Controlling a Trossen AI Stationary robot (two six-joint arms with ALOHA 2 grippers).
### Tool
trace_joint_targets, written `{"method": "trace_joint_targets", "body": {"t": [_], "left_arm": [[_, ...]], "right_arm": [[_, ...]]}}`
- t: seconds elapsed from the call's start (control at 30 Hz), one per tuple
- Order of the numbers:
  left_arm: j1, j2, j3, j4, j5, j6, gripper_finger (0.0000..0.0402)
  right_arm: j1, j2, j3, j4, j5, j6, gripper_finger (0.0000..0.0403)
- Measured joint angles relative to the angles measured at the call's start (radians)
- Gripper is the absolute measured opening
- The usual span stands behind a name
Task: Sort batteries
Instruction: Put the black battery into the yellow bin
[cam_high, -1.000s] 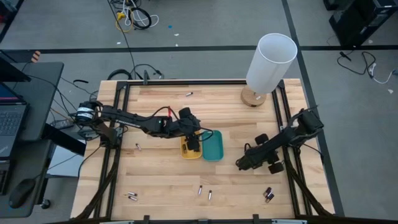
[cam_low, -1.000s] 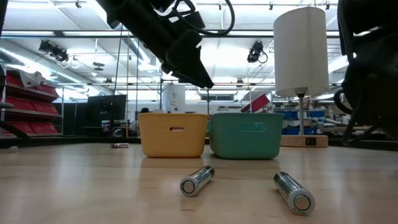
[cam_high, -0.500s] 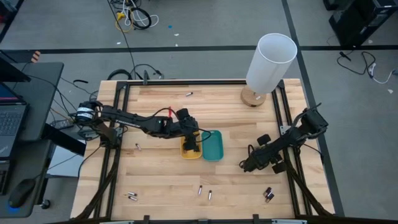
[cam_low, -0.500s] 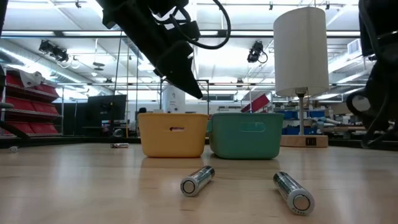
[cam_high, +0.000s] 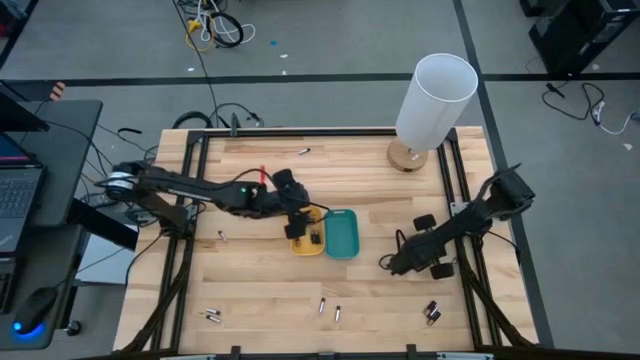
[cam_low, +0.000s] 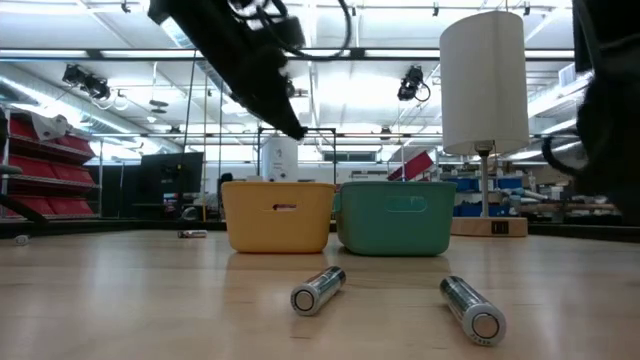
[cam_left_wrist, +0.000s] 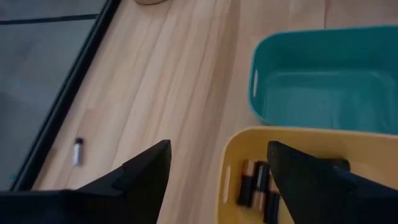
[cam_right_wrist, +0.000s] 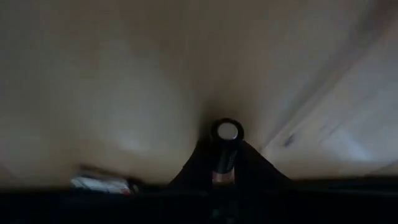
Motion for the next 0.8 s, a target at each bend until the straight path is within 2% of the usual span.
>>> {"method": "trace_joint_targets", "body": {"t": [0.17,0.3,0.4,0.47,0.57,0.7,0.8], "left_arm": [[-0.004,-0.121,-0.010,-0.060,0.001,-0.023,0.0261],[-0.021,-0.205,-0.062,-0.070,0.017,-0.053,0.0247],[-0.039,-0.264,-0.123,-0.035,0.055,-0.092,0.0242],[-0.049,-0.293,-0.175,0.014,0.073,-0.108,0.0241],[-0.064,-0.322,-0.260,0.144,0.102,-0.127,0.0241],[-0.081,-0.321,-0.350,0.318,0.125,-0.150,0.0241],[-0.098,-0.309,-0.392,0.425,0.127,-0.173,0.0241]], "right_arm": [[-0.023,-0.137,0.006,0.074,0.096,0.144,0.0026],[-0.051,-0.269,0.014,0.116,0.233,0.247,0.0027],[-0.078,-0.365,0.021,0.212,0.334,0.276,0.0027],[-0.101,-0.422,0.023,0.342,0.391,0.256,0.0028],[-0.161,-0.463,0.023,0.617,0.420,0.175,0.0028],[-0.251,-0.419,0.023,0.969,0.413,0.039,0.0028],[-0.317,-0.348,0.023,1.160,0.357,-0.035,0.0028]]}}
